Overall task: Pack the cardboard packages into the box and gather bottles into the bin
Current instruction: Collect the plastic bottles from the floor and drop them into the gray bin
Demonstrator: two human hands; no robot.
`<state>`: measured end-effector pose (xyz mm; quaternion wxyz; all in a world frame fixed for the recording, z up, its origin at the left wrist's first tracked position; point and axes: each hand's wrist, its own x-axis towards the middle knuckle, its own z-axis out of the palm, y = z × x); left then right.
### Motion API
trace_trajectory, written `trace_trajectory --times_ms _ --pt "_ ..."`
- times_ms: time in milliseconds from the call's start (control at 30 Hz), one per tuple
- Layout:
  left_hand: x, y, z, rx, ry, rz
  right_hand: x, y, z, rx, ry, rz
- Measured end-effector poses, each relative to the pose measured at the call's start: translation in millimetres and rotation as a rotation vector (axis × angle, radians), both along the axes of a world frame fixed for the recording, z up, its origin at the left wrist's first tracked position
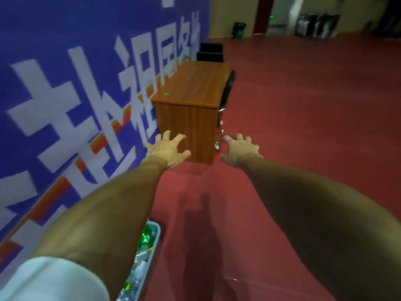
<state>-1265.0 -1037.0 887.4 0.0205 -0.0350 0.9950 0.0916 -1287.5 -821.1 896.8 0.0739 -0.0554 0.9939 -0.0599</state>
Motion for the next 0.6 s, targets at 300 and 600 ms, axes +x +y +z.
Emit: trace_trajectory --times_ms 300,600 --pt "41 280 11 -0.012 0.037 -0.400 118 272 9 0.038 0.043 -0.356" --pt "156 569 5 0.034 0.052 -0.785 302 531 2 0.204 0.038 -0.674"
